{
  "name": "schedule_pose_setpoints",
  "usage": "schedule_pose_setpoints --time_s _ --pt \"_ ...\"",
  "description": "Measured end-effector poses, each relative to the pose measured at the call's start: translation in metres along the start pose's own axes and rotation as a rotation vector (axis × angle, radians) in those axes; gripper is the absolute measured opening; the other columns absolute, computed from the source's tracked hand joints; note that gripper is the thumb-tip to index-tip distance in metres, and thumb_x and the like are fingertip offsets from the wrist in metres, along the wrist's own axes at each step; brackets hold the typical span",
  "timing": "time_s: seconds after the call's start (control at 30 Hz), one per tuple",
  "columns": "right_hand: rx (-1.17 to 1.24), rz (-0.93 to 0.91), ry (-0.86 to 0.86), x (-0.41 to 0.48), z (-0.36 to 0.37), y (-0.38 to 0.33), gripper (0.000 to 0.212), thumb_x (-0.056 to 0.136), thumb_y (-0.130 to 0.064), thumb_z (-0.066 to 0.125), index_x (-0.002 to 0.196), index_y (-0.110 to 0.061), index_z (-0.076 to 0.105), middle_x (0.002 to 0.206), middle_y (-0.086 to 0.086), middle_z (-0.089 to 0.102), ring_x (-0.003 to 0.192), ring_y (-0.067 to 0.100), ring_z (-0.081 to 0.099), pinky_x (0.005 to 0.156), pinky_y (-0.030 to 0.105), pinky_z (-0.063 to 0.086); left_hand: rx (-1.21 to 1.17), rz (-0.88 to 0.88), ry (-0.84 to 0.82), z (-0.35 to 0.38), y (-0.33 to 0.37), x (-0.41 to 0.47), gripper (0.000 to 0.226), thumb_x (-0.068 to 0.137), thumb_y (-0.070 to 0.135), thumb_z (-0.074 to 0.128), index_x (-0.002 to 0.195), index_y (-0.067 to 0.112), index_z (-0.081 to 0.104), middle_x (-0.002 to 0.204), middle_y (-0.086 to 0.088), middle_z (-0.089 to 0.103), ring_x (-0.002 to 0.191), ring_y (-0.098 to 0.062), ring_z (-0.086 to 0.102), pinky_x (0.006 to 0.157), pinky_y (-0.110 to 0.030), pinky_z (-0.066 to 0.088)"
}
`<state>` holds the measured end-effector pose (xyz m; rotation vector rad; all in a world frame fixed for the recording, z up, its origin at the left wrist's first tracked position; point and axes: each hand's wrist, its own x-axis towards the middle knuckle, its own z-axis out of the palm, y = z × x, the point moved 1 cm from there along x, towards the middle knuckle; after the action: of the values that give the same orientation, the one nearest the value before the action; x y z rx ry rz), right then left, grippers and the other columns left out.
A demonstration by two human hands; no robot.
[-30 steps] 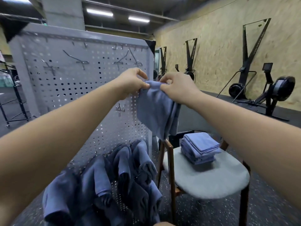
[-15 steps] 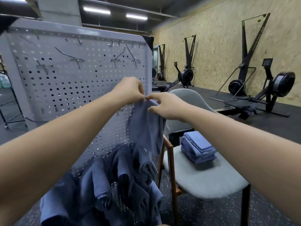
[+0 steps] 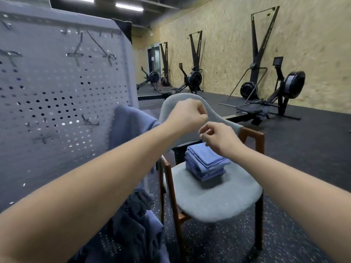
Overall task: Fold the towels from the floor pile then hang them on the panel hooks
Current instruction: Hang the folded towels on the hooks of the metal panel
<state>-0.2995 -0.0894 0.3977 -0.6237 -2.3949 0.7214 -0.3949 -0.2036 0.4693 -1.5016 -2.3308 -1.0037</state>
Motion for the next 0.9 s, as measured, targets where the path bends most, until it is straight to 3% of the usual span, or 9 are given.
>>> schedule_pose_setpoints --time_s 0.1,0.27,0.43,0.53,0.6,0.7,0.77,0.83,0.9 --pt "-0.005 0.092 -0.022 -0.008 0.002 0.045 0.008 0.095 -0.021 0.067 0.099 -0.024 0.073 0.088 -0.004 0.076 0.087 0.020 0.074 0.083 0.034 0.058 0.005 -0.024 -0.104 0.055 -0.003 0.011 0.016 0.087 0.018 0.062 0.086 0.020 0.078 0.083 0.009 0.075 0.085 -0.014 0.069 0.076 -0.033 0.059" --pt "-0.012 0.211 -0.027 -0.023 0.013 0.109 0.016 0.094 -0.019 0.064 0.104 -0.023 0.075 0.095 -0.002 0.076 0.094 0.020 0.070 0.079 0.030 0.050 -0.047 -0.200 -0.262 0.130 -0.035 0.035 0.014 0.090 0.017 0.062 0.096 0.016 0.076 0.083 0.005 0.073 0.093 -0.022 0.073 0.078 -0.033 0.061" --pt "0.013 0.259 -0.014 -0.033 0.029 0.161 0.013 0.095 -0.015 0.063 0.099 -0.018 0.075 0.085 -0.001 0.074 0.088 0.021 0.068 0.066 0.026 0.044 0.088 -0.316 -0.317 0.183 -0.068 0.062 0.012 0.087 0.012 0.059 0.094 0.015 0.069 0.087 -0.007 0.067 0.081 -0.028 0.057 0.071 -0.034 0.052" --pt "0.020 0.262 -0.024 -0.035 0.033 0.180 0.011 0.099 -0.016 0.063 0.099 -0.017 0.074 0.086 0.000 0.075 0.086 0.017 0.068 0.057 0.009 0.038 0.170 -0.398 -0.311 0.205 -0.089 0.076 0.026 0.091 0.014 0.055 0.116 0.011 0.060 0.110 -0.012 0.065 0.103 -0.034 0.061 0.084 -0.039 0.051" --pt "0.031 0.264 -0.031 -0.033 0.033 0.188 0.011 0.099 -0.018 0.063 0.099 -0.020 0.074 0.086 -0.003 0.074 0.086 0.016 0.069 0.063 0.017 0.044 0.203 -0.482 -0.299 0.220 -0.105 0.084 0.039 0.090 0.020 0.052 0.127 0.007 0.056 0.128 -0.015 0.064 0.118 -0.038 0.061 0.098 -0.044 0.053" --pt "0.075 0.289 -0.029 -0.030 0.033 0.198 0.011 0.096 -0.017 0.064 0.094 -0.022 0.074 0.083 -0.005 0.074 0.086 0.017 0.071 0.074 0.031 0.051 0.226 -0.575 -0.310 0.235 -0.119 0.090 0.047 0.091 0.023 0.052 0.134 0.006 0.050 0.134 -0.016 0.059 0.125 -0.040 0.058 0.110 -0.054 0.047" --pt "0.109 0.306 -0.009 -0.031 0.030 0.200 0.012 0.094 -0.018 0.064 0.093 -0.025 0.074 0.084 -0.005 0.075 0.086 0.016 0.073 0.079 0.033 0.055 0.219 -0.606 -0.307 0.237 -0.124 0.091 0.042 0.088 0.023 0.055 0.127 0.005 0.054 0.128 -0.016 0.062 0.117 -0.040 0.061 0.109 -0.053 0.049" --pt "0.133 0.316 0.001 -0.031 0.025 0.199 0.013 0.094 -0.020 0.064 0.093 -0.028 0.074 0.087 -0.005 0.076 0.086 0.016 0.074 0.079 0.034 0.057 0.203 -0.621 -0.271 0.233 -0.127 0.090 0.022 0.083 0.023 0.059 0.099 0.009 0.060 0.115 -0.014 0.067 0.102 -0.038 0.064 0.103 -0.049 0.053" --pt "0.158 0.328 0.003 -0.031 0.021 0.196 0.014 0.096 -0.021 0.062 0.092 -0.029 0.073 0.088 -0.005 0.076 0.086 0.016 0.074 0.076 0.035 0.058 0.148 -0.620 -0.241 0.224 -0.120 0.085 0.017 0.083 0.023 0.063 0.079 0.010 0.053 0.092 -0.010 0.065 0.079 -0.031 0.059 0.080 -0.037 0.055"
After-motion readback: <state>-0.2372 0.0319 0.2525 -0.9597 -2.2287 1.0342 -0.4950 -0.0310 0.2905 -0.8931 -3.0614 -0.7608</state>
